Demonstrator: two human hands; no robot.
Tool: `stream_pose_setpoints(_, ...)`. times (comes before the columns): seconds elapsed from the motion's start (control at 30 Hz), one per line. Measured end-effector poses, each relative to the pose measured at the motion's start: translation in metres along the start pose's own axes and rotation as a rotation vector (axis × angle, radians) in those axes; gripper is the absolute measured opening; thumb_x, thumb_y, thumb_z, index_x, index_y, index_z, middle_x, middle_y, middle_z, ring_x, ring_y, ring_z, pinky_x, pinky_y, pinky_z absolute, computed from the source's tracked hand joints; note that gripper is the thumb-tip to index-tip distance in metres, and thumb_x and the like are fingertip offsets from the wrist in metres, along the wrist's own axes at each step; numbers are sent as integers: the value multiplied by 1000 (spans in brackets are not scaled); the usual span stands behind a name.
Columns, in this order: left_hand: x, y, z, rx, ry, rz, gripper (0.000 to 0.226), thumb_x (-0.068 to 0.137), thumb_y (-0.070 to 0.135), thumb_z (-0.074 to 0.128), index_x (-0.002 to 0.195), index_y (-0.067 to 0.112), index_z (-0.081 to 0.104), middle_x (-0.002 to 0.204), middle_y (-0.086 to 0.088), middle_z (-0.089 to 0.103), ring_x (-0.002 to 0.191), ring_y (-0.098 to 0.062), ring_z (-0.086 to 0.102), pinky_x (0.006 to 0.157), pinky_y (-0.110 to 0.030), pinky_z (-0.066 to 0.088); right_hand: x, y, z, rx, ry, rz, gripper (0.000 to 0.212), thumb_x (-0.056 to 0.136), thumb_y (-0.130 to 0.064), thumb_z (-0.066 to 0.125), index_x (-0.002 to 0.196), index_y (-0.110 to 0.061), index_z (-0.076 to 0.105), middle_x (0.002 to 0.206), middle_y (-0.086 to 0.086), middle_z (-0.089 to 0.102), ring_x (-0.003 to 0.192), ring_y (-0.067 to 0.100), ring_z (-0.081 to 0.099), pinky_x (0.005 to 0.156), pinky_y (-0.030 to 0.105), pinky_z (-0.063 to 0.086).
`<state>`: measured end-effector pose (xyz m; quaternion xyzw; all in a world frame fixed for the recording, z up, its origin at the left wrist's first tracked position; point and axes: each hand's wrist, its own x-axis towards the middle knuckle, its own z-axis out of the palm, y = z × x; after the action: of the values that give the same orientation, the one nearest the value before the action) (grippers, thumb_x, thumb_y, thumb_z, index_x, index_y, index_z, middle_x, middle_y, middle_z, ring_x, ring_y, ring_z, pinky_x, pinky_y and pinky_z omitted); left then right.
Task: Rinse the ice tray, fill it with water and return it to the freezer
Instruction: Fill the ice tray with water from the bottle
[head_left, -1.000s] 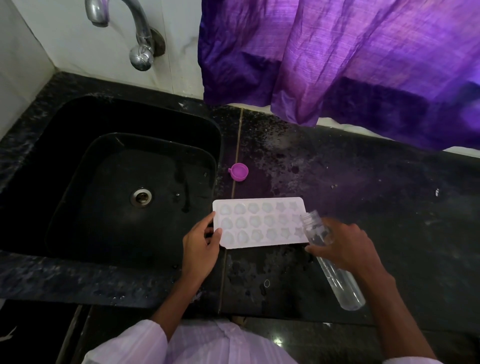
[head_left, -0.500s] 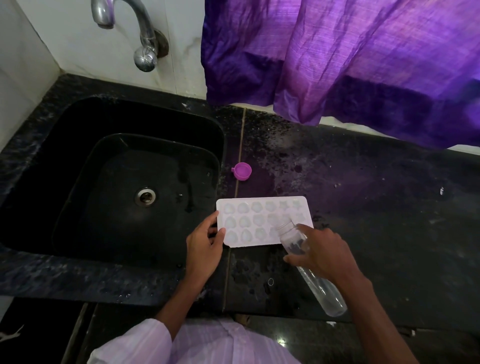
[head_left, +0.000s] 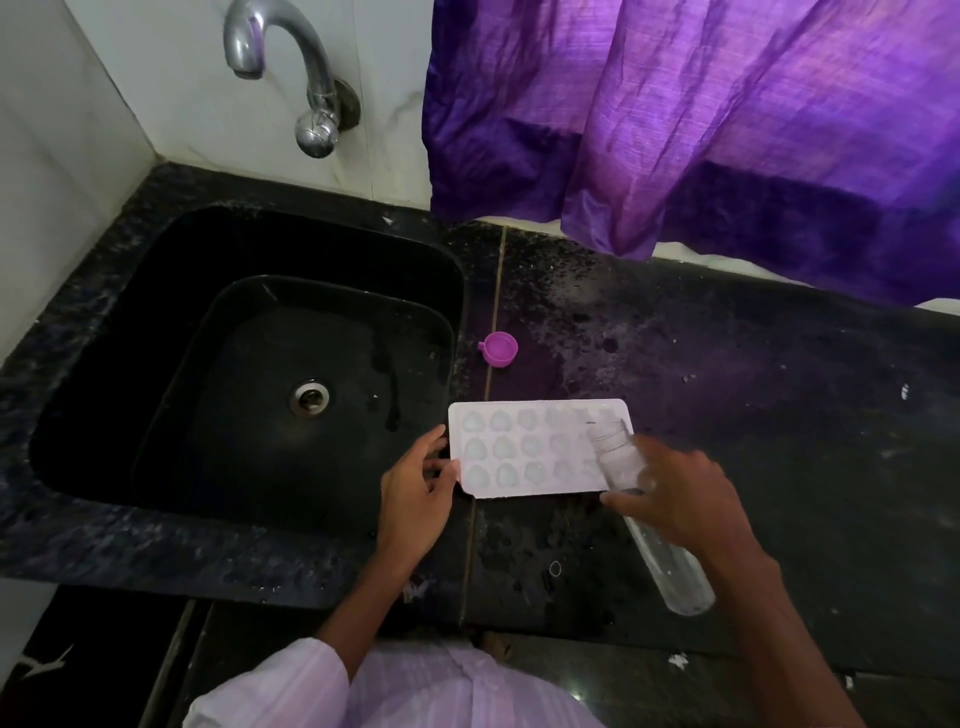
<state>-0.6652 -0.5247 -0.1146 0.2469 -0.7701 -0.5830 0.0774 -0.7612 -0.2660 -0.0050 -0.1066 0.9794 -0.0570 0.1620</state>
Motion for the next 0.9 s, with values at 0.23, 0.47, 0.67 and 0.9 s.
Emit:
stream_pose_setpoints(0.23,42,25,-5,196,62,240,34,91,8,66,124,11,66,120,-4,64,100,-19,63,88,-40,55,-18,32,-5,273,211,65,59,70,-54,83,116,-31,53,97,-3,74,83,24,71,73,42,59)
stream_pose_setpoints(0.47,134,75,18,509,-168,397,46,93,17,68,137,11,57,134,-14,56,121,-31,56,106,-42,45,-52,32,-9,581,480,95,62,66,-36,90,115,-16,59,92,-8,66,79,12,64,73,18,45)
stream_pose_setpoints(0.67,157,90,53,912,-425,254,71,93,46,64,154,35,31,156,-18,30,139,-42,33,110,-55,39,-67,24,2,755,643,108,64,63,-28,90,118,-13,60,92,-18,63,81,-7,60,71,-2,44)
stream_pose_setpoints(0.9,171,83,68,1034,-396,323,54,91,34,69,142,25,53,138,-16,44,128,-39,44,102,-51,46,-72,14,9,841,679,46,61,63,-30,89,115,-10,62,94,-11,67,81,-9,65,74,-1,45)
